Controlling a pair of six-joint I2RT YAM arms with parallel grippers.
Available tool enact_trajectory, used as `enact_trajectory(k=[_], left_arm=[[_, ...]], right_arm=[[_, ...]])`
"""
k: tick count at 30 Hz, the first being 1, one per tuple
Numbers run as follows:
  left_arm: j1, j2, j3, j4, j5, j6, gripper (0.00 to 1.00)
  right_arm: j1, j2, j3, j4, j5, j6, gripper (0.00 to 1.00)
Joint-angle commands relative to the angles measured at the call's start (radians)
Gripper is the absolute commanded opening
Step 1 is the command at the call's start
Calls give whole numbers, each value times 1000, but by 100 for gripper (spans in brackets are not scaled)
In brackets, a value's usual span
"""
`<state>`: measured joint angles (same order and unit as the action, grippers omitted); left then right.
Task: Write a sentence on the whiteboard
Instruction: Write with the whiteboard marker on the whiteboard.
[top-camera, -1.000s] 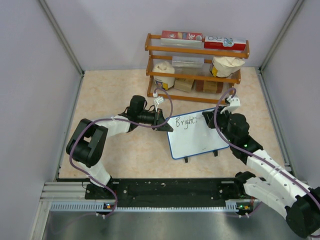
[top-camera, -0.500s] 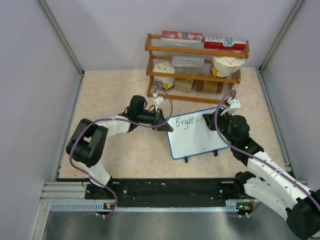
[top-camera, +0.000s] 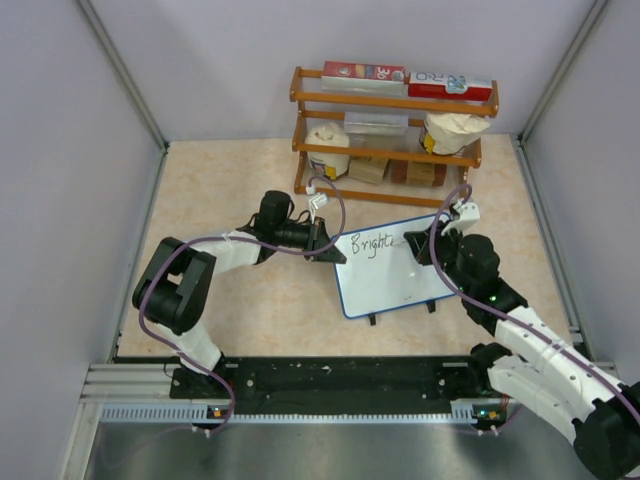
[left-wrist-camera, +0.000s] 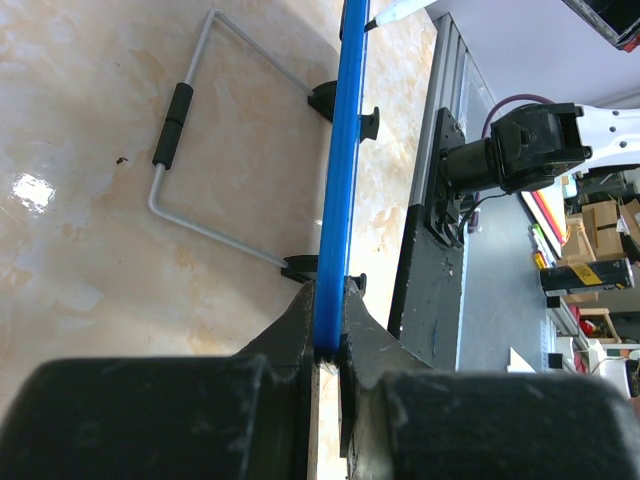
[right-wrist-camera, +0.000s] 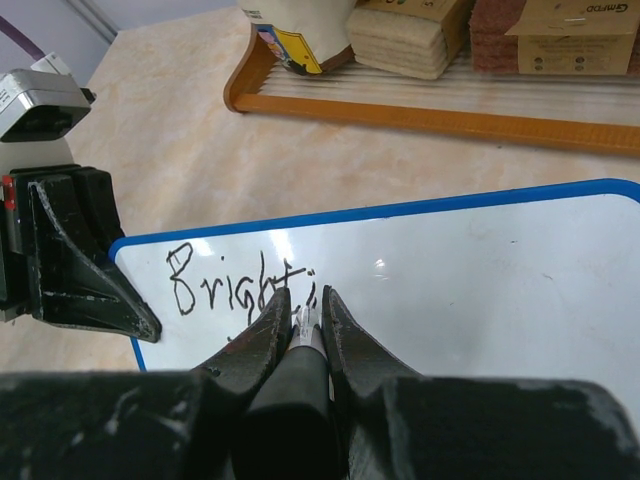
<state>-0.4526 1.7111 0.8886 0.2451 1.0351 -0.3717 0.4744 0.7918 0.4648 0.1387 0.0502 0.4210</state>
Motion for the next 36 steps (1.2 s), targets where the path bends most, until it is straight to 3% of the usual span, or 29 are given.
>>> enact_trajectory(k=[1,19,36], left_arm=[[-14,41,-8,-58,-118,125,0],[-12,41,-8,-61,-119,125,0],[-14,39,-8,-59,-118,125,0]], right_arm=[[-8,7,-3,-1,13,-5,0],[-8,64,58,65,77,-11,0],[-10,-20,34,65,39,-31,0]])
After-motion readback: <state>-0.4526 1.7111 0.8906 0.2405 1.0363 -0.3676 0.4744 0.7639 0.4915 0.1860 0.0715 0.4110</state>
